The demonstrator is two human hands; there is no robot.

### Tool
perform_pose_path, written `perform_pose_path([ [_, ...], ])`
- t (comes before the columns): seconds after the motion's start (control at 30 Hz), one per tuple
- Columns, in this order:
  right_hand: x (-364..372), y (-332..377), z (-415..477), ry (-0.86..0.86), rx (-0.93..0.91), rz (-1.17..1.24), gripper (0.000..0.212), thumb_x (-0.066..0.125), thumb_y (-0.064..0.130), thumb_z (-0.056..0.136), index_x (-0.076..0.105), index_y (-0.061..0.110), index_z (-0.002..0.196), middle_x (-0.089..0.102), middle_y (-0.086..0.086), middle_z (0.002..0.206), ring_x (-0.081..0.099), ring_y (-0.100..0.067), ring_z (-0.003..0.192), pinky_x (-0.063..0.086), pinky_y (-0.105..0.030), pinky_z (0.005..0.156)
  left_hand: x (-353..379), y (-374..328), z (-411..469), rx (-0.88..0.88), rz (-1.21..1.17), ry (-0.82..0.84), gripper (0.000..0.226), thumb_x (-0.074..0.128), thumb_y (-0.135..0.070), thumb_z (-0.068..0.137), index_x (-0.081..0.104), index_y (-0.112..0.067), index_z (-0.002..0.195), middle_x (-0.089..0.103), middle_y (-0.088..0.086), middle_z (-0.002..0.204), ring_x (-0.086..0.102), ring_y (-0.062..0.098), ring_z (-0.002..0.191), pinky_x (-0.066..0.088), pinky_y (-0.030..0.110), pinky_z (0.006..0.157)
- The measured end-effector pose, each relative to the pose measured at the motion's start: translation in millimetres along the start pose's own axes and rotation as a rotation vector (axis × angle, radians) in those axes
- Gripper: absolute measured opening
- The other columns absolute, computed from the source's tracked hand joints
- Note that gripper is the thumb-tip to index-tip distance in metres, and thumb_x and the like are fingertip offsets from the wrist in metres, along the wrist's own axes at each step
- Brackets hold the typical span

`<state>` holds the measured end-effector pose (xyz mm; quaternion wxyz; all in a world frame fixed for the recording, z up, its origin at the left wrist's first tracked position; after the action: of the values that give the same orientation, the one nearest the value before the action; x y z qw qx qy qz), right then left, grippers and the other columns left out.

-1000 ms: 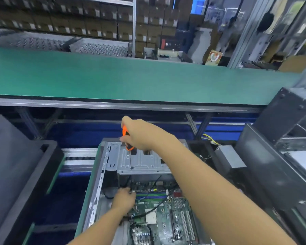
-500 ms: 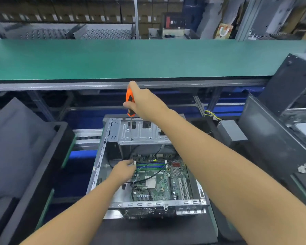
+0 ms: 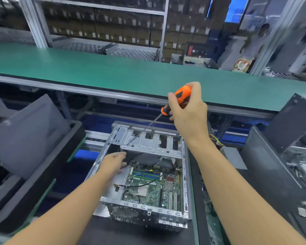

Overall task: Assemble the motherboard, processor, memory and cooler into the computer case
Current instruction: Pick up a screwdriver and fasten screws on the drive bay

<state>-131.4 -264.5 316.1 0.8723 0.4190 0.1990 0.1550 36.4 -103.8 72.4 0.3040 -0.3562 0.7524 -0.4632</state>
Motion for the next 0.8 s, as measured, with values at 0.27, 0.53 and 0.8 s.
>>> perform_pose_path([
  [0.27, -14, -19, -65, 0.026, 0.200, 0.081, 0.026, 0.068, 0.025, 0.089, 0.043, 0.028, 0.090, 0.065, -0.003, 0.073, 0.075, -0.023, 0.065, 0.061, -0.051, 0.065, 15, -16, -34, -0.110, -0.476, 0.265, 0.036, 0.046, -0.043, 0.100, 0.058, -0.015, 0.118, 0.070, -0.003, 0.114, 0.067, 0.019, 0.102, 0.053, 0.032, 0.077],
  [0.53, 28, -70, -158, 0.579, 0.639, -0.003, 0.029, 0.067, 0.020, 0.075, 0.053, 0.034, 0.096, 0.070, 0.001, 0.098, 0.072, -0.024, 0.072, 0.059, -0.045, 0.077, 20, -42, -48, 0.057, -0.597, 0.310, 0.015, 0.061, -0.016, 0.094, 0.068, -0.009, 0.105, 0.073, 0.003, 0.092, 0.068, 0.014, 0.071, 0.057, 0.029, 0.069],
  [0.8, 83, -66, -210, 0.610, 0.753, 0.152, 0.014, 0.049, 0.010, 0.105, 0.054, 0.014, 0.117, 0.074, -0.006, 0.089, 0.073, -0.024, 0.082, 0.059, -0.038, 0.078, 2, -40, -65, 0.249, -0.263, 0.363, 0.016, 0.061, -0.026, 0.094, 0.076, -0.020, 0.095, 0.075, 0.002, 0.099, 0.069, 0.018, 0.081, 0.056, 0.030, 0.072],
])
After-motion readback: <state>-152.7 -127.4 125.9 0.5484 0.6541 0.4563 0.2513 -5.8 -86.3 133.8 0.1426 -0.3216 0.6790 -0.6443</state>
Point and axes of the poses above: each hand's wrist, its own z-axis towards the middle knuckle, its own x-axis out of the palm, y = z × x, the point moved 6 cm from there along z, towards the middle knuckle
